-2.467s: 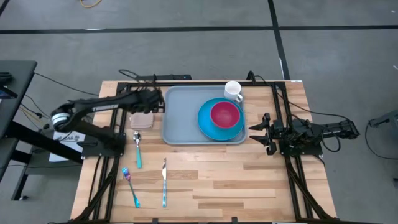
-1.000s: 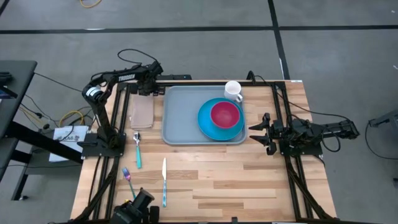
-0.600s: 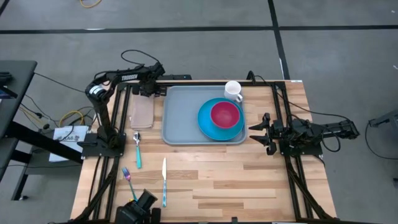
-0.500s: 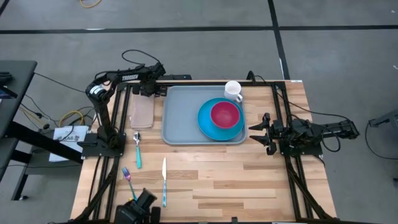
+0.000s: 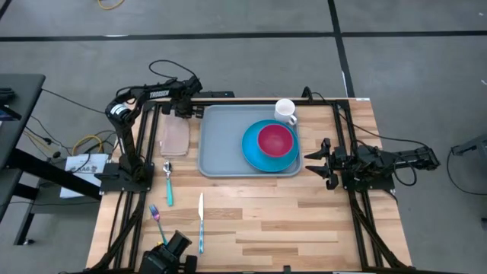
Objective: Set up tray
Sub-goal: Put the pink napkin to the left of the blue plate on the gray serving tray
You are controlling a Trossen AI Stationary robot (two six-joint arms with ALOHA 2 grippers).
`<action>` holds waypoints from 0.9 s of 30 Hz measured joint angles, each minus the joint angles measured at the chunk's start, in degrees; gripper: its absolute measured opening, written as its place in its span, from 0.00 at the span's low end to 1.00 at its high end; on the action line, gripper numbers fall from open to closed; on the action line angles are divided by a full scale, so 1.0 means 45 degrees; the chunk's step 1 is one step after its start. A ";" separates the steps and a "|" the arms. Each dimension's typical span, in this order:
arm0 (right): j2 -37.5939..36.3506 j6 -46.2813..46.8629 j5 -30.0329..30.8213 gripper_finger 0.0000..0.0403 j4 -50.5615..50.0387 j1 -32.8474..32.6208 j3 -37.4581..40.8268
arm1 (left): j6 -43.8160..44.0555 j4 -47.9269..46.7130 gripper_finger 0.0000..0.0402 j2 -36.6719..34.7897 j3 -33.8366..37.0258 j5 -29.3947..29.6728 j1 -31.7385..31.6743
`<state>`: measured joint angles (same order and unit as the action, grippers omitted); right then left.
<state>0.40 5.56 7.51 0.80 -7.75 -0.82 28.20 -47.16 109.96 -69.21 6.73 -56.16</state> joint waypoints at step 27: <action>0.0000 0.0000 0.0000 0.45 0.0005 0.0000 0.0000 | 0.1088 0.0736 0.00 -0.2523 0.0034 -0.3882 0.2990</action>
<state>0.40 5.56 7.51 0.82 -7.75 -0.82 33.10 -43.85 98.61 -69.06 -10.74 -42.70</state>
